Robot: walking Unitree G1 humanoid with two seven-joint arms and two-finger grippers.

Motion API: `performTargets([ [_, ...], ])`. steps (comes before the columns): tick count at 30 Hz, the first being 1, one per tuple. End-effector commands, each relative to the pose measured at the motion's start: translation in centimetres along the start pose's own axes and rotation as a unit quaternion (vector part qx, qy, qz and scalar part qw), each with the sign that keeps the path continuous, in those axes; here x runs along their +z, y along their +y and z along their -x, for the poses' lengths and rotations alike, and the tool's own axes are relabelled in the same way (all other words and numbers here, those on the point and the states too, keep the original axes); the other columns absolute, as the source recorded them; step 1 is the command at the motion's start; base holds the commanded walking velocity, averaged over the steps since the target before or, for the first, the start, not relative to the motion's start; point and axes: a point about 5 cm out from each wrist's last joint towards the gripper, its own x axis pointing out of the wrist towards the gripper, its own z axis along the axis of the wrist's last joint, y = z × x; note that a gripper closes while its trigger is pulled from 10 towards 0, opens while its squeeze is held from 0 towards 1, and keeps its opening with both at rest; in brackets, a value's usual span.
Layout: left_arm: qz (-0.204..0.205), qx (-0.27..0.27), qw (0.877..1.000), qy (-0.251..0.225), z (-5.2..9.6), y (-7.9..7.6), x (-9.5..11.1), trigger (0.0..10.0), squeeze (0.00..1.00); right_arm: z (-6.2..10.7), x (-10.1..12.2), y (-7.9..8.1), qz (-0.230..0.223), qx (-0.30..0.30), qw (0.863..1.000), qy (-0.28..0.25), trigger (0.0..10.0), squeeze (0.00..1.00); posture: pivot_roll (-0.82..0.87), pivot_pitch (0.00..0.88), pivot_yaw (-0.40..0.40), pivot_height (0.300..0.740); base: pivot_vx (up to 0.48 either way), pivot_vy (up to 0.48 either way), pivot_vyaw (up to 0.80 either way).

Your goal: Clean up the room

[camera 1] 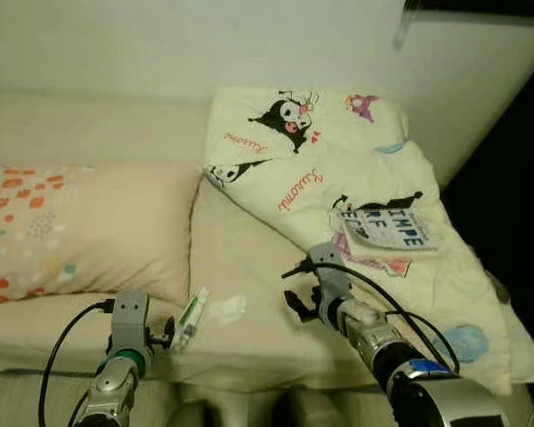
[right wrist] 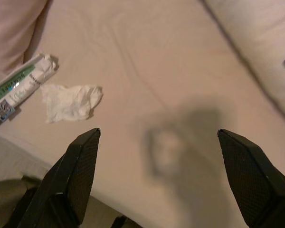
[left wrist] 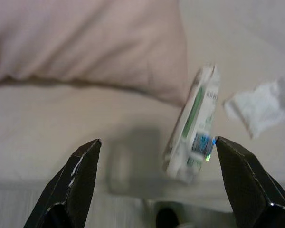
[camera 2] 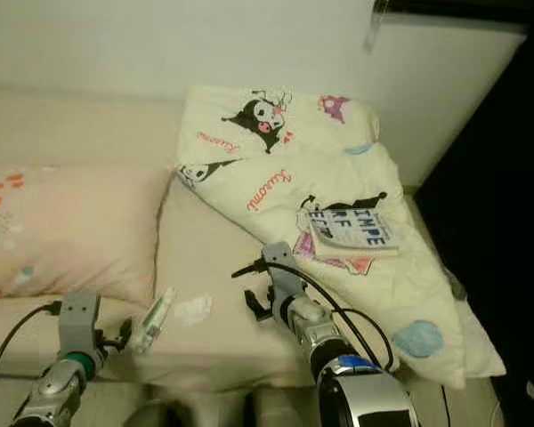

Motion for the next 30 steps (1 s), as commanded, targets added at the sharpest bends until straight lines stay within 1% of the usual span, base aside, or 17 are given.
performTargets([
  [1,-0.006,-0.004,1.000,0.018,0.5,-0.2,-1.2,10.0,0.00,-0.1,0.0,0.3,-0.003,0.008,1.000,-0.003,10.0,0.00,-0.11,0.075,0.034,0.630,0.000,0.000,0.00],
  [2,-0.004,-0.005,1.000,0.016,0.5,-0.3,-1.2,10.0,0.00,-0.1,0.3,0.5,-0.012,0.016,1.000,-0.012,10.0,0.00,-0.11,0.078,0.034,0.625,0.000,0.000,0.00],
  [3,-0.004,-0.005,1.000,0.016,0.5,-0.3,-1.2,10.0,0.00,-0.1,0.3,0.5,-0.012,0.016,1.000,-0.012,10.0,0.00,-0.11,0.078,0.034,0.625,0.000,0.000,0.00],
  [6,-0.010,-0.011,1.000,0.005,0.5,-0.5,-1.0,10.0,0.00,-0.3,0.8,1.2,-0.011,0.033,0.999,-0.026,10.0,0.00,-0.11,0.091,0.031,0.625,0.000,0.000,0.00],
  [7,-0.020,-0.019,1.000,-0.002,0.5,-0.7,-0.8,10.0,0.00,-0.4,0.8,1.4,-0.004,0.035,0.999,-0.025,10.0,0.00,-0.11,0.098,0.032,0.625,0.000,0.000,0.00],
  [8,-0.020,-0.019,1.000,-0.002,0.5,-0.7,-0.8,10.0,0.00,-0.4,0.8,1.4,-0.004,0.035,0.999,-0.025,10.0,0.00,-0.11,0.098,0.032,0.625,0.000,0.000,0.00],
  [11,-0.031,-0.033,0.999,-0.023,0.3,-1.2,-0.2,10.0,0.00,-0.5,0.5,1.8,0.012,0.036,0.999,-0.016,10.0,0.00,-0.11,0.110,0.032,0.620,0.000,0.000,0.00],
  [15,-0.036,-0.038,0.998,-0.030,0.3,-1.4,0.1,10.0,0.00,-0.5,0.3,1.9,0.014,0.037,0.999,-0.013,10.0,0.00,-0.12,0.115,0.032,0.615,0.000,0.000,0.00],
  [18,-0.069,-0.069,0.993,-0.064,-0.1,-2.7,1.5,10.0,0.00,-0.1,-0.5,1.6,0.008,0.039,0.999,-0.014,10.0,0.00,-0.14,0.144,0.028,0.605,0.000,0.000,0.00],
  [19,-0.069,-0.069,0.993,-0.064,-0.1,-2.7,1.5,10.0,0.00,-0.1,-0.5,1.6,0.008,0.039,0.999,-0.014,10.0,0.00,-0.14,0.144,0.028,0.605,0.000,0.000,0.00],
  [20,-0.076,-0.075,0.991,-0.075,-0.2,-3.0,1.9,10.0,0.00,-0.1,-0.6,1.5,0.006,0.038,0.999,-0.015,10.0,0.00,-0.14,0.147,0.028,0.605,0.000,0.000,0.00],
  [24,-0.077,-0.108,0.982,-0.138,-0.9,-4.2,4.9,10.0,0.00,0.3,-1.1,0.8,-0.003,0.035,0.999,-0.020,10.0,0.00,-0.15,0.177,0.031,0.605,0.000,0.000,0.00],
  [25,-0.077,-0.108,0.982,-0.138,-0.9,-4.2,4.9,10.0,0.00,0.3,-1.1,0.8,-0.003,0.035,0.999,-0.020,10.0,0.00,-0.15,0.177,0.031,0.605,0.000,0.000,0.00],
  [27,-0.090,-0.124,0.974,-0.164,-1.2,-4.9,6.3,10.0,0.00,0.4,-1.1,0.7,-0.003,0.032,0.999,-0.025,10.0,0.00,-0.16,0.185,0.034,0.605,0.000,0.000,0.00],
  [28,-0.090,-0.124,0.974,-0.164,-1.2,-4.9,6.3,10.0,0.00,0.4,-1.1,0.7,-0.003,0.032,0.999,-0.025,10.0,0.00,-0.16,0.185,0.034,0.605,0.000,0.000,0.00],
  [29,-0.097,-0.129,0.971,-0.176,-1.4,-5.2,7.0,10.0,0.00,0.4,-1.1,0.7,-0.009,0.031,0.999,-0.028,10.0,0.00,-0.16,0.197,0.043,0.605,0.000,0.000,0.00],
  [30,-0.097,-0.129,0.971,-0.176,-1.4,-5.2,7.0,10.0,0.00,0.4,-1.1,0.7,-0.009,0.031,0.999,-0.028,10.0,0.00,-0.16,0.197,0.043,0.605,0.000,0.000,0.00],
])
